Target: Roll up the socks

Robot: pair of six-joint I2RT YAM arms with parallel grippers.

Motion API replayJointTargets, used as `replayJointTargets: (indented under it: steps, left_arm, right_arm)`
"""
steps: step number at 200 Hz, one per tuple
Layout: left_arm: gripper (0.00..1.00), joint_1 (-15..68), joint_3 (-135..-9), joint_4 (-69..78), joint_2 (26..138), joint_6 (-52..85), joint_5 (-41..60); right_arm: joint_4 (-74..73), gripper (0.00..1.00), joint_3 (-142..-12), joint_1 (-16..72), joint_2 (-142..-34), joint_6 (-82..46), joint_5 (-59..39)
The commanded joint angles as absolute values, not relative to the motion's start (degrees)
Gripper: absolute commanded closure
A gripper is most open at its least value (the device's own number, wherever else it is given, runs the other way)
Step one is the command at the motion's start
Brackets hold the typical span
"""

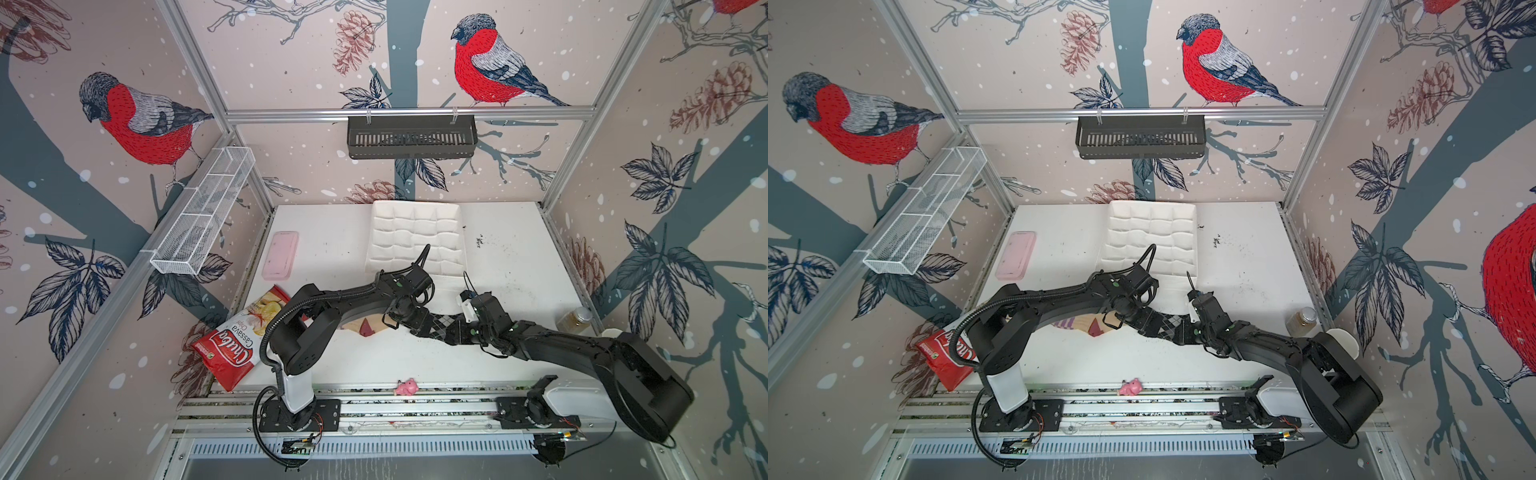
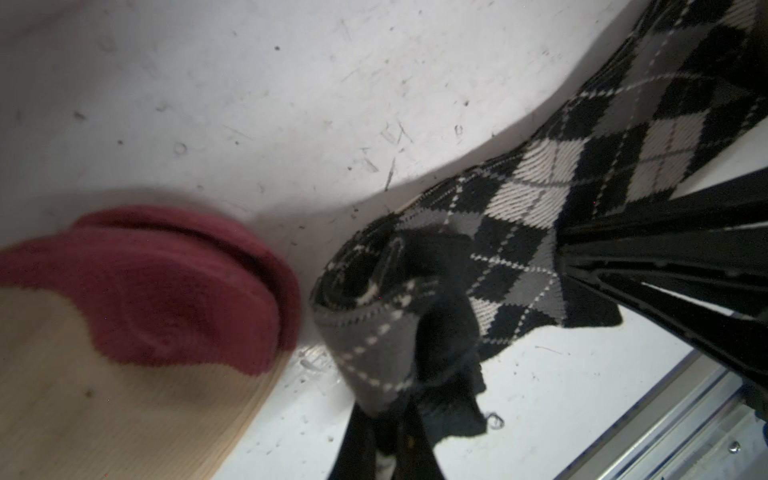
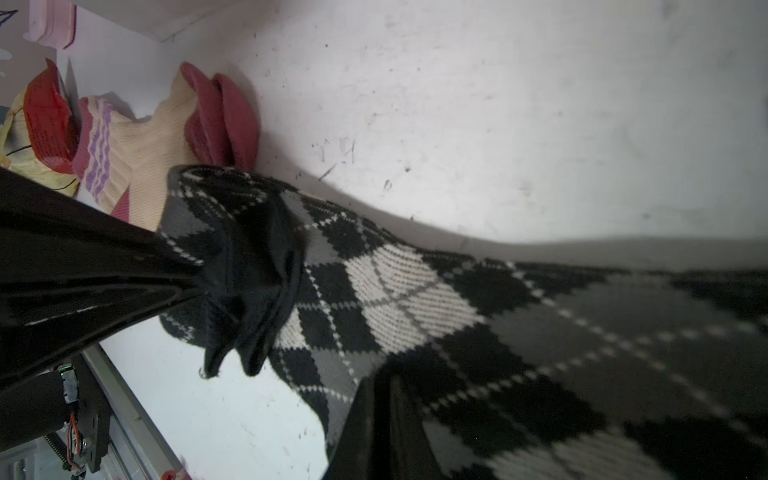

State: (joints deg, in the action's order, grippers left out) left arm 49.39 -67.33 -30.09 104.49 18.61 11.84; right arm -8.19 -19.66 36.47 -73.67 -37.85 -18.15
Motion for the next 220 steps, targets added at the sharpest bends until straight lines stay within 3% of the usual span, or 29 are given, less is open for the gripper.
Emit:
replayJointTargets:
  steps: [1, 72, 128, 173, 220]
  left_arm:
    - [0.99, 48.66, -67.17, -30.61, 104.80, 18.33, 12.16]
    - [0.99, 47.02, -67.70, -29.26, 106.06, 17.45, 15.05]
    - [0.99, 47.10, -67.47, -29.53, 106.70, 17.01, 16.06]
    - [0.95, 47.11, -67.07, -29.36, 106.87, 16.80, 16.40]
    - [0.94, 47.11, -67.50, -29.53, 107.22, 16.57, 16.41]
  right_arm:
    - [-5.59, 0.88, -17.35, 37.78, -72.45, -40.10, -17.87]
    - [-0.03, 0.88, -13.92, 40.57, -63.48, -43.17, -15.64]
    - [2.46, 0.68, -22.24, 40.59, -60.72, -40.40, -13.63]
    - [-2.31, 0.80, -27.78, 40.38, -67.97, -38.24, -16.20]
    - [-5.70, 0.82, -31.31, 42.12, -73.93, -37.53, -18.17]
